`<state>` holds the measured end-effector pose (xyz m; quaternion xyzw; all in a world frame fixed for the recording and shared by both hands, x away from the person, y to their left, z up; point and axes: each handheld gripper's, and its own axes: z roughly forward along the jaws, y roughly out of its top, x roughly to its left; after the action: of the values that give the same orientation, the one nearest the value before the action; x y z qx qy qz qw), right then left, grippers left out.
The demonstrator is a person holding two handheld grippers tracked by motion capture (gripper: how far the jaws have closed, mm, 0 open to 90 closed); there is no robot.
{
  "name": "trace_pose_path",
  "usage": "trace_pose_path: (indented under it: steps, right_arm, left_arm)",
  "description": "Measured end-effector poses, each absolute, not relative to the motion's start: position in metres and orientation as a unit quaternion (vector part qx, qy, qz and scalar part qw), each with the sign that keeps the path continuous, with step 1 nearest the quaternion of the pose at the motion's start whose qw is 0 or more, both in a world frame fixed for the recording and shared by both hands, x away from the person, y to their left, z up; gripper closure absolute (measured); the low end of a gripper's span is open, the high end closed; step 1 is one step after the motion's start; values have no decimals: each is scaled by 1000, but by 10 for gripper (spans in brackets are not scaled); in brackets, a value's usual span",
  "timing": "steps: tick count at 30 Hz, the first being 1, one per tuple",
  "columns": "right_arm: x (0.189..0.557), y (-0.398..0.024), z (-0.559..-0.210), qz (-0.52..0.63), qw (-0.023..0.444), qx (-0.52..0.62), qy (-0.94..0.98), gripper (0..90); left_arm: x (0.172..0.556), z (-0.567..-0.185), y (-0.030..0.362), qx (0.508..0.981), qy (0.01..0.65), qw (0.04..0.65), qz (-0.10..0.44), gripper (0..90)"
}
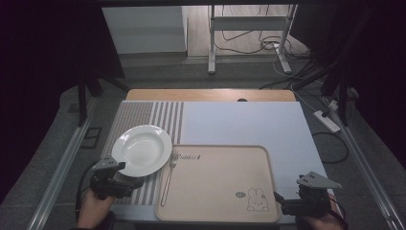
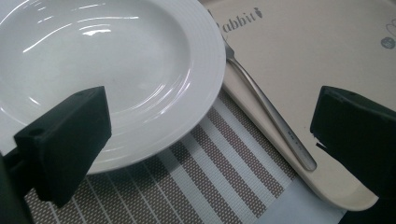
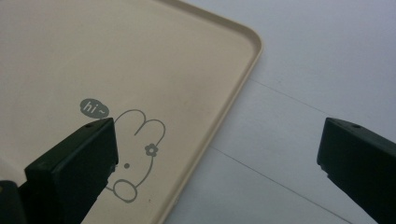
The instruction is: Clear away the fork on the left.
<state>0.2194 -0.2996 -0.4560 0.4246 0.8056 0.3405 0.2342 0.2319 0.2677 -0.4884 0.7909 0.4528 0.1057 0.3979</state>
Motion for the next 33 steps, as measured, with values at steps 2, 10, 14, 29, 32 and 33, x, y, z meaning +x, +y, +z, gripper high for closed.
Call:
trace_pose_path:
  steps: [2, 10, 14, 29, 32, 33]
  right_arm:
    - [219, -300, -456, 341, 234, 424, 806, 0]
    - [219, -300, -456, 340, 234, 425, 806, 0]
    - [219, -300, -456, 340, 234, 425, 805, 0]
    - [220, -300, -456, 339, 235, 426, 805, 0]
    - [220, -300, -456, 338, 235, 427, 805, 0]
    - [220, -300, -456, 338, 235, 427, 805, 0]
  left_arm:
    - [231, -488, 268, 791, 454, 397, 106, 2]
    - [225, -491, 275, 787, 463, 394, 104, 2]
    - [222, -491, 278, 784, 467, 395, 106, 2]
    - [211, -490, 288, 778, 478, 392, 114, 2]
    - [209, -490, 289, 779, 478, 389, 116, 2]
    - [209, -490, 289, 779, 478, 389, 116, 2]
